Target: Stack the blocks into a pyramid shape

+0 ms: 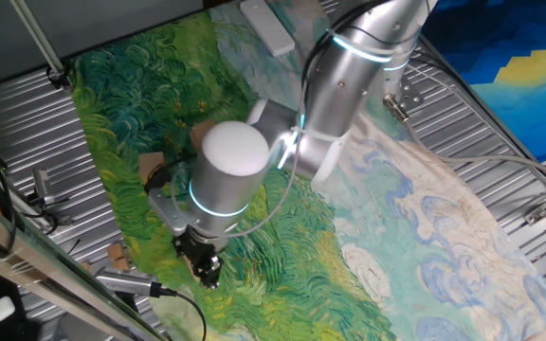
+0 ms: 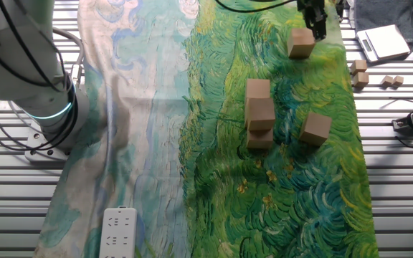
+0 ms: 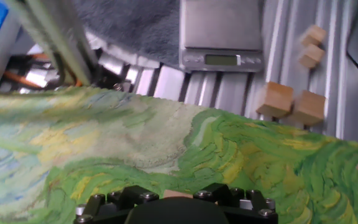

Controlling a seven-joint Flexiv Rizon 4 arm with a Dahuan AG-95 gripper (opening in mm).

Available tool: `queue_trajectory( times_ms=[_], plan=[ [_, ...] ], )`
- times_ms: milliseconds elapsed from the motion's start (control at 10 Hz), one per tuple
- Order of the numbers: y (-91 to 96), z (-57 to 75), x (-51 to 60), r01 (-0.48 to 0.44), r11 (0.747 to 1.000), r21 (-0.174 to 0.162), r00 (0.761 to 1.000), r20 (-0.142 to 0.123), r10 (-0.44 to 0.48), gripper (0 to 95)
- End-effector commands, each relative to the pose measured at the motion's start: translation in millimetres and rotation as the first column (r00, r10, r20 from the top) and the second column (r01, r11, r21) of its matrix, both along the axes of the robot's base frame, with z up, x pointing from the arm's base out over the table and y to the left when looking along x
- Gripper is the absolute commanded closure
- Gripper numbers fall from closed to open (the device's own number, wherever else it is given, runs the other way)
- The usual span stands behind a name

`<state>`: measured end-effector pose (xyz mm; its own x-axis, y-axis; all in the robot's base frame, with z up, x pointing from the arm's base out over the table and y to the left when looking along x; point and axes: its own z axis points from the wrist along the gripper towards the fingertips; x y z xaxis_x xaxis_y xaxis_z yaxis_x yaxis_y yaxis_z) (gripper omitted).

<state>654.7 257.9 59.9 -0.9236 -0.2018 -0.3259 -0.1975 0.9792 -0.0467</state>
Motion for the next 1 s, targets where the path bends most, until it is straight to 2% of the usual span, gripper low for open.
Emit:
queue_trajectory(
  times_ms=[100, 300, 400, 1000],
  plan=[
    [0.2, 0.1, 1.2, 0.054, 0.998, 0.021, 0.998, 0.040, -0.055, 19.0],
    [0.2, 0.1, 1.2, 0.079, 0.996, 0.037, 0.994, 0.069, -0.081, 19.0],
    [0.2, 0.1, 1.2, 0.074, 0.996, 0.057, 0.994, 0.071, -0.078, 19.0],
    [0.2, 0.1, 1.2, -0.020, 1.000, 0.004, 0.998, 0.059, 0.020, 19.0]
  ],
)
